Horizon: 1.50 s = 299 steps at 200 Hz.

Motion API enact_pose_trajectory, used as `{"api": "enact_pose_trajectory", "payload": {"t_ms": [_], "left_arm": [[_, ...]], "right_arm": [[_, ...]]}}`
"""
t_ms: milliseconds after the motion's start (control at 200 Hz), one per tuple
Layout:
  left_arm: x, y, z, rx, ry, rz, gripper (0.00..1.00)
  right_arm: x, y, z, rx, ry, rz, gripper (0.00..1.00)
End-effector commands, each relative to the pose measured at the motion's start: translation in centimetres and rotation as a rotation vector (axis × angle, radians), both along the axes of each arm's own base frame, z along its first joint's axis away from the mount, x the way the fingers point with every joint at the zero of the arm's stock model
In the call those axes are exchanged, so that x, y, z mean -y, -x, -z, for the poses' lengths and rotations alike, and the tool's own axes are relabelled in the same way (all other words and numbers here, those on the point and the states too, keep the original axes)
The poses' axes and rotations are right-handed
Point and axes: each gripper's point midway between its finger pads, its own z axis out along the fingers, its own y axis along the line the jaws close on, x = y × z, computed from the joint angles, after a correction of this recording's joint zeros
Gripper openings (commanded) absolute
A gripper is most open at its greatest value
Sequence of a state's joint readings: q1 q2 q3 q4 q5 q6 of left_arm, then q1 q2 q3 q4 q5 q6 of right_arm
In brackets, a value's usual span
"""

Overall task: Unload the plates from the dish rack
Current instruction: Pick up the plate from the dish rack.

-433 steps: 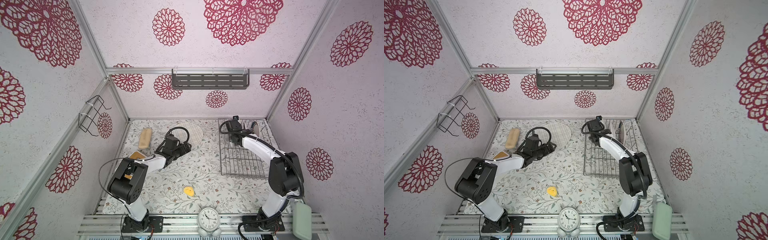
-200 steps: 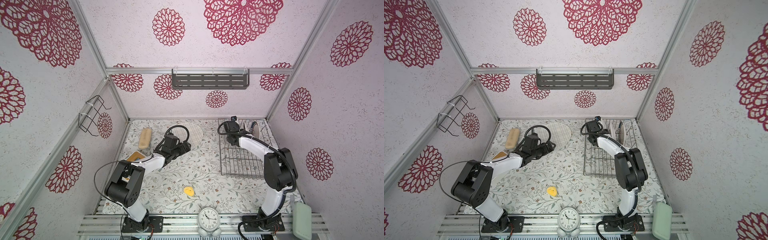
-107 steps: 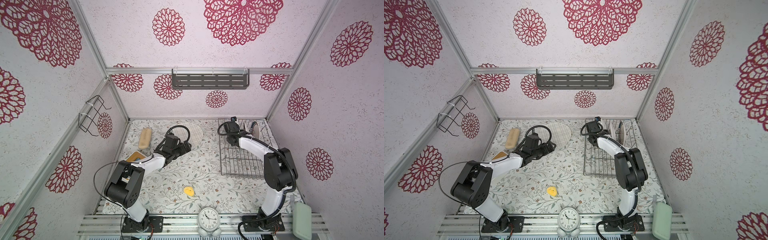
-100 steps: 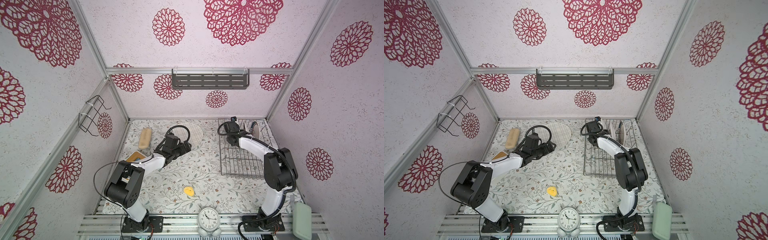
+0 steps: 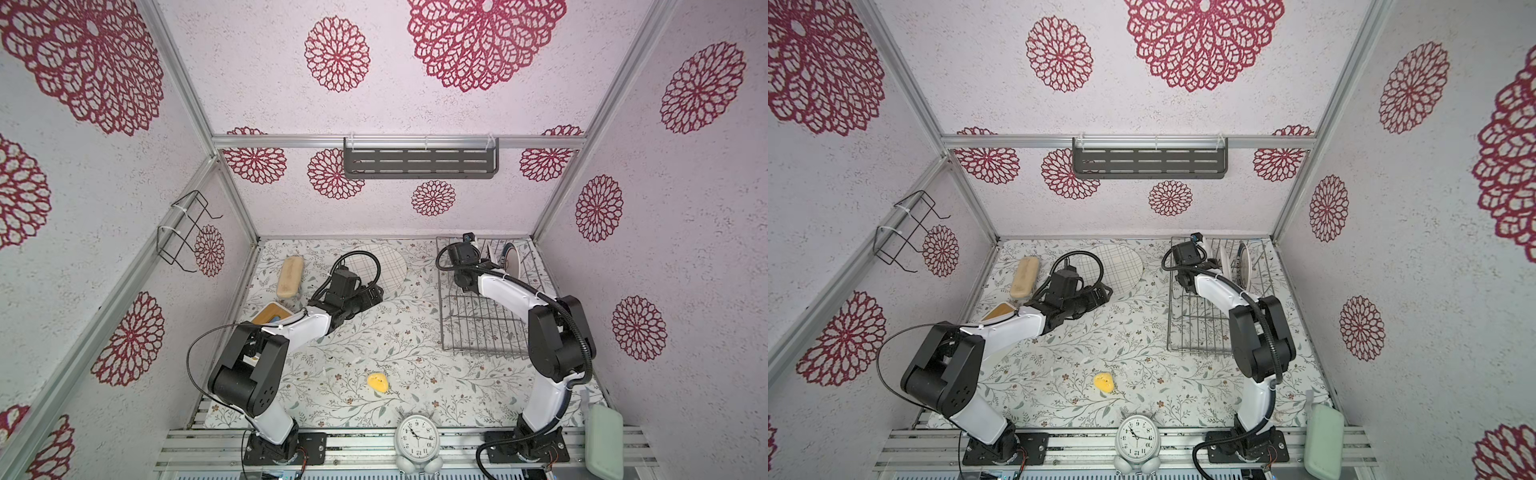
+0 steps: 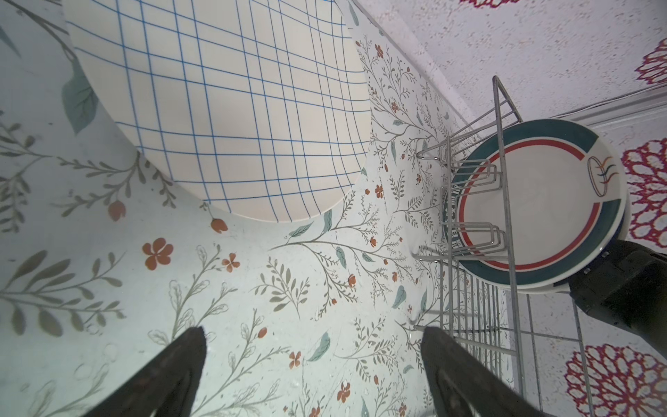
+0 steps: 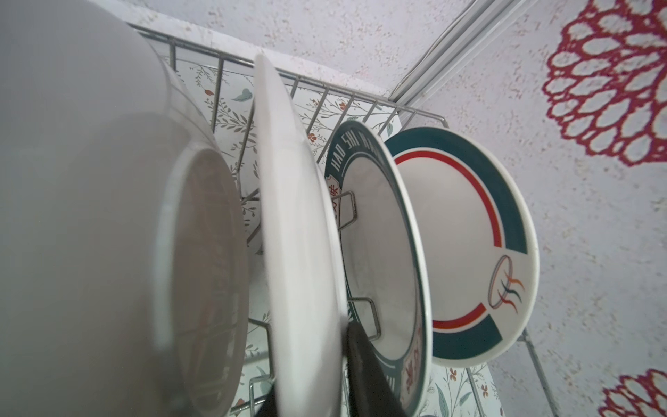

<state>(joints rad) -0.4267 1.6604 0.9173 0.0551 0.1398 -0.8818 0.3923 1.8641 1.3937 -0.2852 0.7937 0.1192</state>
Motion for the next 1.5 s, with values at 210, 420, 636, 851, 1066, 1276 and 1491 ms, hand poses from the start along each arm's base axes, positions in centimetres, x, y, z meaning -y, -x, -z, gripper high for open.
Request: {"api": "enact_pose_trajectory", "payload": {"t_ms": [210,420,636,851,1066,1276,1491], "left_arm": [[0.5,-0.5,-2.0,0.052,-0.008,0.013,0.97],[0.6,-0.6,-2.1,0.054,-0.008,0.015,0.97],[0.4,-0.5,-2.3,0.055,-0.016,0.008,0.97],[0.3,-0.3,-2.3,0.054,-0.019,0.006,0.97],[0.2,-0.1,-2.3,0.05,-0.021,0.005,0.97],[0.2,0.0,-2.0,0.043,-0.022,0.009,0.97],[0.2,0.1,-1.8,0.035,-0.019,0.007,0.97]], "right_arm": [[1.0,0.4,-2.4,0.065,0.011,0.035,0.16],[1.1,0.3,-2.4,0.088,0.023,0.058,0.09],[1.7,0.4,-2.7,0.109,0.062,0.089,0.01],[1.6,0.3,-3.4,0.138,0.071,0.091,0.0],[1.8,0.5,-4.7,0.178,0.113,0.11,0.0],[1.7,0.5,-6.0,0.21,0.141,0.115,0.0],[1.6,0.9,-7.4,0.234,0.157,0.109,0.0]]}}
